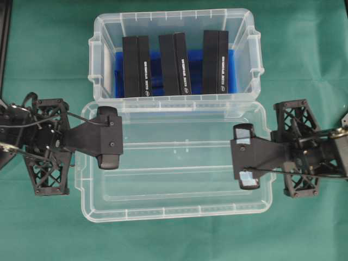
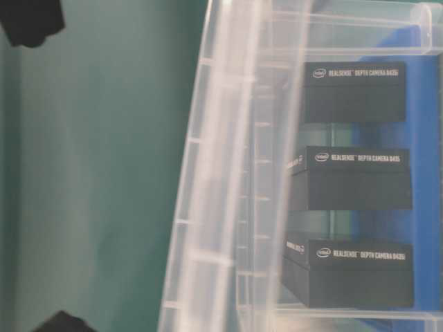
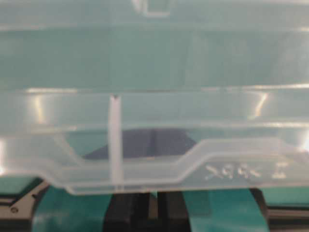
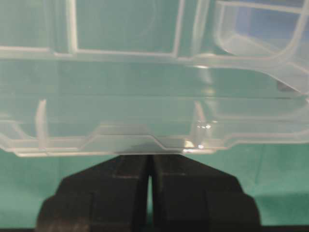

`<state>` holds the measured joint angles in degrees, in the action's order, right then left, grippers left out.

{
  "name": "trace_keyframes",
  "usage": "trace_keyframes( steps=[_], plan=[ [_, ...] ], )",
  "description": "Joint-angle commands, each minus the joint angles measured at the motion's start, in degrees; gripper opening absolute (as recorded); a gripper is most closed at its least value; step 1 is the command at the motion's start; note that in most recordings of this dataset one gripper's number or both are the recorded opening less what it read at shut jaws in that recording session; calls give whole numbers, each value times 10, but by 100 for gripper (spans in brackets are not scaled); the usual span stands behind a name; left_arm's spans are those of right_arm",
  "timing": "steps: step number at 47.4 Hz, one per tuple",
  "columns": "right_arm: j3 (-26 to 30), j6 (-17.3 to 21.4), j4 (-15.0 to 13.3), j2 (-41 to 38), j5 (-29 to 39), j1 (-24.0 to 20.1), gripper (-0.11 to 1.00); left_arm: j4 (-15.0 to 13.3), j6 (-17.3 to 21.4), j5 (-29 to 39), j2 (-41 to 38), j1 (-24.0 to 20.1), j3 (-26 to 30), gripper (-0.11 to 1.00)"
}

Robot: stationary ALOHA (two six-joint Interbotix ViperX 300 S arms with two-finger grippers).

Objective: Clamp the lid of the box with both arms, then lift and open it.
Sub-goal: 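Lower the lid onto the table in front of the box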

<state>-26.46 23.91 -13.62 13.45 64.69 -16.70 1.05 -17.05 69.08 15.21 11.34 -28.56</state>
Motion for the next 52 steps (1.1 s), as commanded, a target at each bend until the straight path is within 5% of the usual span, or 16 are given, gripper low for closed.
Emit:
trace_keyframes(
  steps=[1, 37, 52],
  plan=[
    [40, -1, -18, -2, -39, 1, 0, 5, -20, -51, -8, -10, 8, 2],
    [-83, 95, -18, -45, -195, 1, 0, 2, -43, -218, -92, 19, -83, 2],
    [-104, 98, -18, -71, -254, 2, 0, 1, -61, -253, -106, 19, -112, 2]
  ],
)
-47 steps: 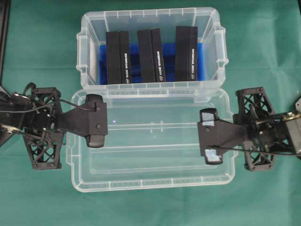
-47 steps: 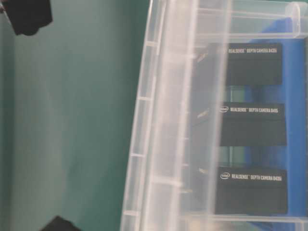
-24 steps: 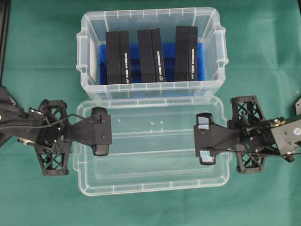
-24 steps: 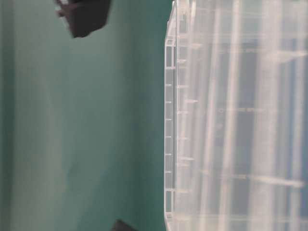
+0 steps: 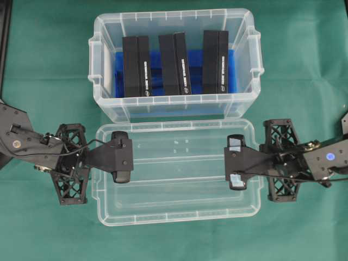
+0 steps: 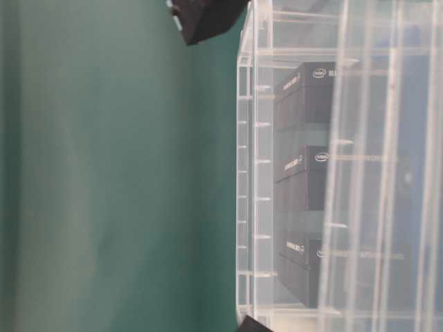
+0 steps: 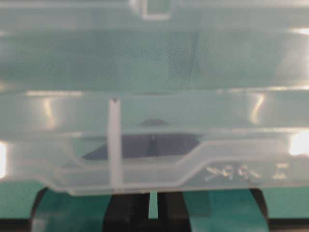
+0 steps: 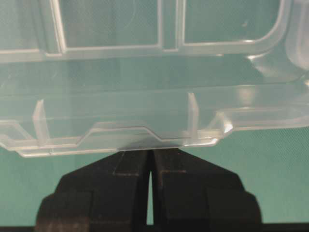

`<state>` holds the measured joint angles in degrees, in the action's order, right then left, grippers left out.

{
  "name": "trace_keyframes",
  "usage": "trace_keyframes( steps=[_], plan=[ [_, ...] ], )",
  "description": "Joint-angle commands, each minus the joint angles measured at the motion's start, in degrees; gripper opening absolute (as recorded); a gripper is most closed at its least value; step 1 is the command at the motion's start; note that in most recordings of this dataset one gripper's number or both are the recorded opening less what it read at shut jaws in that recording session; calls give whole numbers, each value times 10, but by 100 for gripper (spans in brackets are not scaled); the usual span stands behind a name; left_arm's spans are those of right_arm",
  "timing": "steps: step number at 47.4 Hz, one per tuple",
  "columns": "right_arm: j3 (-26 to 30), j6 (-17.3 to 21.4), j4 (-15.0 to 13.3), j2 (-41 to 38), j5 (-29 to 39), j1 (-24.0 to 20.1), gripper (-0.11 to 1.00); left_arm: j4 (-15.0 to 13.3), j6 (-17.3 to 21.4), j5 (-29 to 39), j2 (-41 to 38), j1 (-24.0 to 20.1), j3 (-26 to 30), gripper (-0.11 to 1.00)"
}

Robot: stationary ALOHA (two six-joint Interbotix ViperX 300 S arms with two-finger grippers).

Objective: Clamp the lid of the box with both arms, then lift and open it.
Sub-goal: 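Lower the lid onto the table in front of the box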

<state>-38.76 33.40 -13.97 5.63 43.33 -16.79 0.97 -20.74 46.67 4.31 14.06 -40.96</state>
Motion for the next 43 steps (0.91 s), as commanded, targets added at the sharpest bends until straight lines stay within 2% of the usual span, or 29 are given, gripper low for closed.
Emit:
trace_keyframes(
  steps=[1, 6, 24, 43],
  plan=[
    [19, 4, -14, 6, -41, 2, 0, 2, -28, -30, 2, -8, 11, 2],
    [18, 4, -14, 5, -42, 2, 0, 2, -40, -32, 4, -8, 4, 2],
    [17, 4, -13, 6, -34, 2, 0, 2, -40, -33, 6, -5, 1, 2],
    [-40, 5, 9, 55, -26, -4, 0, 1, -51, -45, 37, 18, -43, 2]
  ],
)
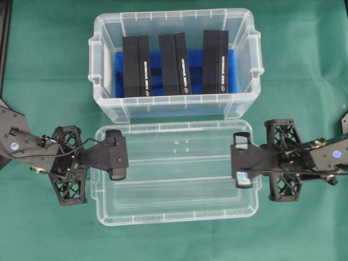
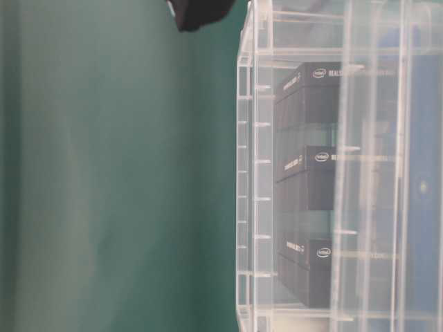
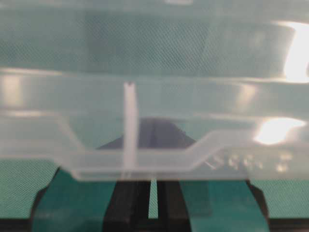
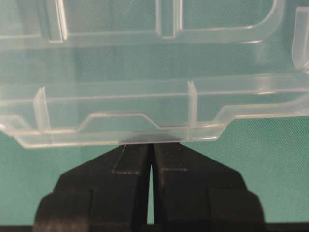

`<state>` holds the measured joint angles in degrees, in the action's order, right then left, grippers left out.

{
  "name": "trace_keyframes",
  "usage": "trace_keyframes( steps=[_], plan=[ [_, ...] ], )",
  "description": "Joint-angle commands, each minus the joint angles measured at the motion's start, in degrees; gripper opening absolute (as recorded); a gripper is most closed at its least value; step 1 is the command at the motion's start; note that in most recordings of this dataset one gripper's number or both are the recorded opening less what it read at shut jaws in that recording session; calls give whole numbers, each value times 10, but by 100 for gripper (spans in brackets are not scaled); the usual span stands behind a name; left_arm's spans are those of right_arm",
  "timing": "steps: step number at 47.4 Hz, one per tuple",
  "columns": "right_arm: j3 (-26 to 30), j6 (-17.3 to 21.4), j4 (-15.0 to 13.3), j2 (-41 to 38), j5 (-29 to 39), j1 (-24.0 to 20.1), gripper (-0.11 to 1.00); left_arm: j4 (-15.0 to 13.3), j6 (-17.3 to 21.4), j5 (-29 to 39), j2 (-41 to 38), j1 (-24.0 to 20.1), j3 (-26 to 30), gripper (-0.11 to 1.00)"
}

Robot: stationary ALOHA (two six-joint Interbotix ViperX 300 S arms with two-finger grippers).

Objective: Clamp the lid of the box with both arms, then lift and open it.
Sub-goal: 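Lower the lid onto the table in front of the box, then open both grippers and pull them outward off the lid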

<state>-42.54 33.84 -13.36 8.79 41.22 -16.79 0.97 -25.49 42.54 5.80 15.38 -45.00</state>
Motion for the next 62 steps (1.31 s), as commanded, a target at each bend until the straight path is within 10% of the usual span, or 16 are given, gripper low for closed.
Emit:
trace_keyframes(
  steps=[1, 19, 62],
  plan=[
    [-6, 1, 4, 27, -5, -4, 0, 1, -4, -4, 25, 6, -6, 2],
    [-74, 51, 11, 98, -6, -16, 0, 1, -79, -4, 96, 19, -66, 2],
    [-17, 53, 9, 121, 41, -25, 0, 1, -76, 1, 110, 47, -18, 2]
  ],
)
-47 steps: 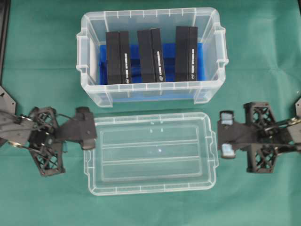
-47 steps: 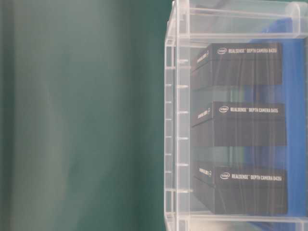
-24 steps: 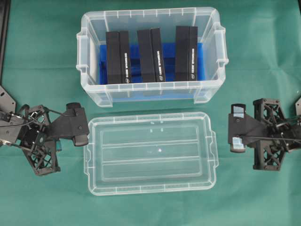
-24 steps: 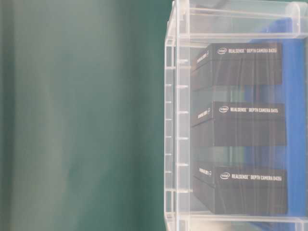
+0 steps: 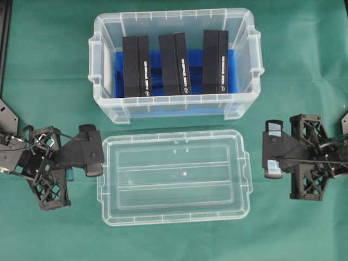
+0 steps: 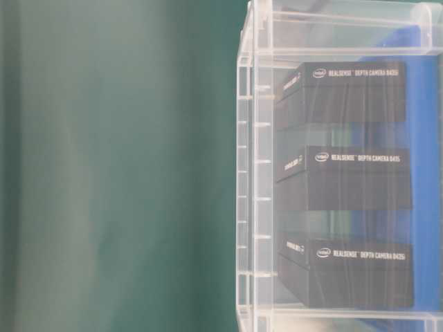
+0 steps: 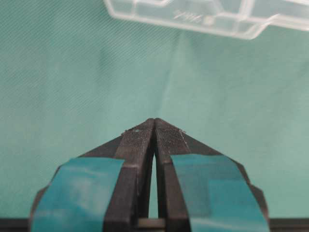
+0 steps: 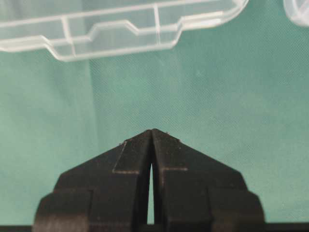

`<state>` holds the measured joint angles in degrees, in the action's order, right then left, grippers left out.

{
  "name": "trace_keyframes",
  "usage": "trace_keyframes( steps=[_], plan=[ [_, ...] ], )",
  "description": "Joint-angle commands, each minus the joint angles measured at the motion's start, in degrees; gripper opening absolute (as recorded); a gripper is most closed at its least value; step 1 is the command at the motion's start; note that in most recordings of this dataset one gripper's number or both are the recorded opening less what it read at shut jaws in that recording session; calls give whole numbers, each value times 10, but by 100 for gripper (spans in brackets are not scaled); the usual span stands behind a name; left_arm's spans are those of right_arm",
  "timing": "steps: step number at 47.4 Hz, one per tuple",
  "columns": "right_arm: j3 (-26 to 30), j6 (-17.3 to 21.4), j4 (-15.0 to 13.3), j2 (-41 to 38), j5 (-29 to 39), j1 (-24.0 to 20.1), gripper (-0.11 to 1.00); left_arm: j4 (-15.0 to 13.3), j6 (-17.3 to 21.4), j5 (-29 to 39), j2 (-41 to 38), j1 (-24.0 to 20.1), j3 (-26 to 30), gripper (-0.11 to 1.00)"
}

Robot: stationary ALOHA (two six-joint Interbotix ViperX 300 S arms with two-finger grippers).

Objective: Clamp the lid of the box with both arms, then lift and open it.
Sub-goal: 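Open both grippers and pull them outward off the lid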

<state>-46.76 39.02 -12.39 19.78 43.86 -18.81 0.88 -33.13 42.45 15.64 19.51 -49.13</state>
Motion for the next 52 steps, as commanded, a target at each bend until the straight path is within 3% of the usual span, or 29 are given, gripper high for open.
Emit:
trace_keyframes(
  steps=[1, 14, 28, 37, 41, 52],
  plan=[
    [33, 1, -1, 13, 24, -7, 0, 2, 1, 4, 13, 6, 26, 2],
    [75, 0, -2, 19, 91, -12, 0, 5, 1, 65, 36, 9, 54, 2],
    [80, 1, -2, 19, 76, -24, 0, 5, 0, 63, 40, 13, 67, 2],
    [97, -1, -3, 19, 46, -39, 0, 8, 9, 20, 37, 26, 94, 2],
    [112, -4, -12, 20, 34, -43, 0, 11, 29, -7, 40, 33, 113, 2],
    [159, -5, -59, 33, 25, -45, 0, 12, 142, -51, 55, 35, 163, 2]
  ],
)
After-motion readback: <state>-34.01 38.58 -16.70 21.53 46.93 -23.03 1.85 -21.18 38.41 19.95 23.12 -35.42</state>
